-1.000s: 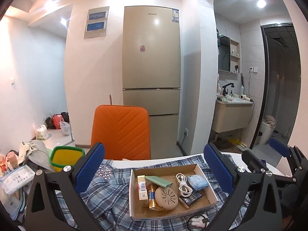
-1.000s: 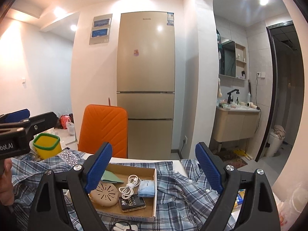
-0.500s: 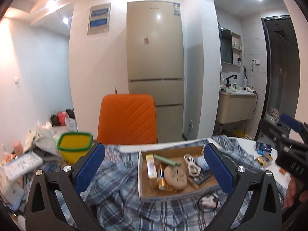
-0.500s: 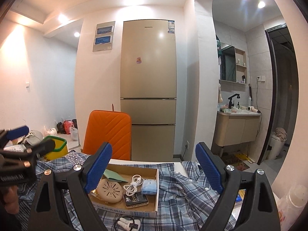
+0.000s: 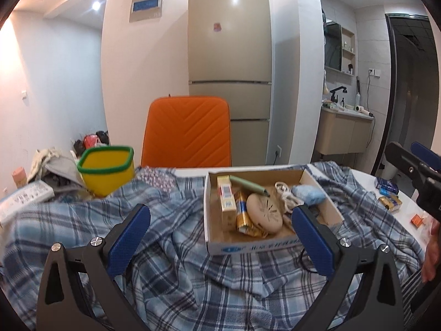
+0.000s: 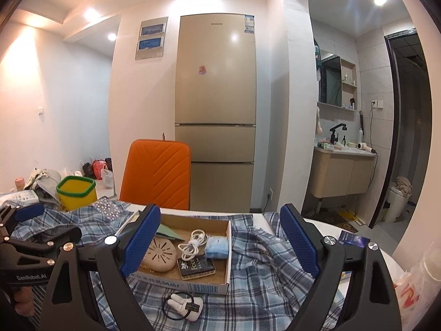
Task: Organize soft objects
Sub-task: 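Lower the right gripper onto the white charger with black cable and close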
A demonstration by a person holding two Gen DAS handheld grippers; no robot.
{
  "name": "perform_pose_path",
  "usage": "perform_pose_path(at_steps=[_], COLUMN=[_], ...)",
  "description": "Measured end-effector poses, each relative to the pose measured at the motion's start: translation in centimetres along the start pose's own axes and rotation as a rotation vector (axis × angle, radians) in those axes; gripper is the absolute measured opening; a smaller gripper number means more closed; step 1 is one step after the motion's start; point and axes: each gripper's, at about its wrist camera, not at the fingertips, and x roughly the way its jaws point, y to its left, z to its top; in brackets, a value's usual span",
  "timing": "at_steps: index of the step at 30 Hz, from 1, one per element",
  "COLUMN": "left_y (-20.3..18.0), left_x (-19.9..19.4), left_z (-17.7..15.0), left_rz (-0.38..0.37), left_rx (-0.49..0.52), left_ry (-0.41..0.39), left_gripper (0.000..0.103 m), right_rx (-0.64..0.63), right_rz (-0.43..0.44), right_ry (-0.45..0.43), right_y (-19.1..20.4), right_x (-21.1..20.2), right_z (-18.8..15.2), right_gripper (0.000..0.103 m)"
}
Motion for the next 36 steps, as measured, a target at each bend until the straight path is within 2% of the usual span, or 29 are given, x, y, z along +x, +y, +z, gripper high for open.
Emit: perform_pose_path(at_steps=[11,29,32,33,36], left_y=[-0.6,0.1,0.1,0.0,-0.5], left_x=[2.9,5.1,5.6,5.9,6.4], left_z=[-2.9,-3.8,-4.0,-4.1,-4.4], left_rz=[-0.012,-0.047,-0.063,-0.069,-0.113], left_rx=[0.032,0.000,-0.001,0.003,0.022], left_ry=[0.098,0.211,0.237,0.250,0.286], left_gripper=[0.102,0.102,0.102,0.099,0.081], right_rx=[-0.006,-0.019,-0.026,-0.028,-0.017], right_rz=[0.049,0.102,0.108,0.105,0.150], right_ry=[0.119,0.408,0.474,0.500,0.593], right_y=[1.2,1.9,2.2,2.2,2.4], right_x=[3.1,8.5,9.5,9.8,10.8], right_z=[-3.2,-7.5,-8.2,-8.5,-9.5], right_gripper=[0.090,0.090,0.083,0.081,0.076])
